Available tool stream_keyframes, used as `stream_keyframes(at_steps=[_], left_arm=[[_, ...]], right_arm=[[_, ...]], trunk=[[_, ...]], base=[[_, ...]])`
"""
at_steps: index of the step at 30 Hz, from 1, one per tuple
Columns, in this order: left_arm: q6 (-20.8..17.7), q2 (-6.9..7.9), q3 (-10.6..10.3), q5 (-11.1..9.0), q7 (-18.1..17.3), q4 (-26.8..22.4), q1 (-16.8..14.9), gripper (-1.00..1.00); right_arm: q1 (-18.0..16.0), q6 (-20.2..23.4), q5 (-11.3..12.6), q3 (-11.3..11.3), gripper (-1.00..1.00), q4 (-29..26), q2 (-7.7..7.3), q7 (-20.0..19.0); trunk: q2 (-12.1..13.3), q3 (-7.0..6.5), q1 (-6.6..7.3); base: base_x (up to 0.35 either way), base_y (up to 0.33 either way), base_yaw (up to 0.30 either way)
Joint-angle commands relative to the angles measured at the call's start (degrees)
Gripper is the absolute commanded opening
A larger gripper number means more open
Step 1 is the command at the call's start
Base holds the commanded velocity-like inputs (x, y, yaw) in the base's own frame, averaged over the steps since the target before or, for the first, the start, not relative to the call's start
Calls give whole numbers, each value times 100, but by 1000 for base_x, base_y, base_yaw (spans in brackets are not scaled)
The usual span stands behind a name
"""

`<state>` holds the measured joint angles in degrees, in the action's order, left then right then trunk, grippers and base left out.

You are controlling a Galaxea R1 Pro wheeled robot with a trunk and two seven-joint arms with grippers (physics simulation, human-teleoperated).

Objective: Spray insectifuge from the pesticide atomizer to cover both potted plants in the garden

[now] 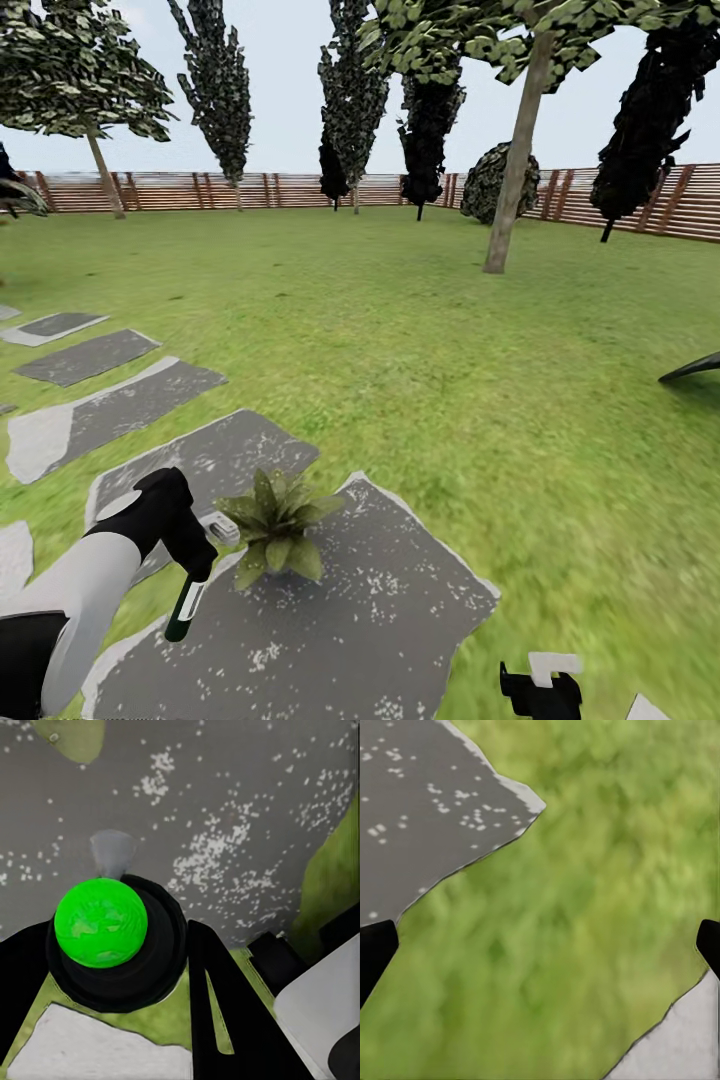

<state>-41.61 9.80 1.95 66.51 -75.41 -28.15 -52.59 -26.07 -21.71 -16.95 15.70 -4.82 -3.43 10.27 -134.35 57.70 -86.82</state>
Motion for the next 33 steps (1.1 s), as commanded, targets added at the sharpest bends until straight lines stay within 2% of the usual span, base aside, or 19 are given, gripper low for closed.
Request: stream_keyframes(at_steps=[1, 9, 15, 23, 28, 33], left_arm=[[-57, -4, 22, 46, -44, -6, -5, -100], [-51, -1, 9, 47, -44, 59, 45, -100], [-25, 13, 1, 40, -43, 97, 82, -100], [-2, 12, 28, 13, -76, 99, 77, -100], [12, 9, 11, 48, -499, 53, 53, -100], [13, 5, 9, 59, -543, 26, 44, -100]], right_arm=[[-4, -17, -60, 40, 100, 7, 0, 19], [-4, -17, -59, 39, 100, 7, 0, 19], [-4, -17, -60, 38, 100, 7, 0, 18], [-4, -17, -61, 39, 100, 7, 0, 19], [-4, -17, -56, 40, 100, 7, 0, 19], [-4, -17, -55, 45, 100, 7, 0, 19]], trunk=[[-2, 5, 0], [-2, 5, 0], [-2, 5, 0], [-2, 5, 0], [-2, 5, 0], [-2, 5, 0]], base=[[107, -268, 168], [133, -250, 152], [3, -5, 16], [0, 0, 244], [0, 0, 103], [30, -57, 4]])
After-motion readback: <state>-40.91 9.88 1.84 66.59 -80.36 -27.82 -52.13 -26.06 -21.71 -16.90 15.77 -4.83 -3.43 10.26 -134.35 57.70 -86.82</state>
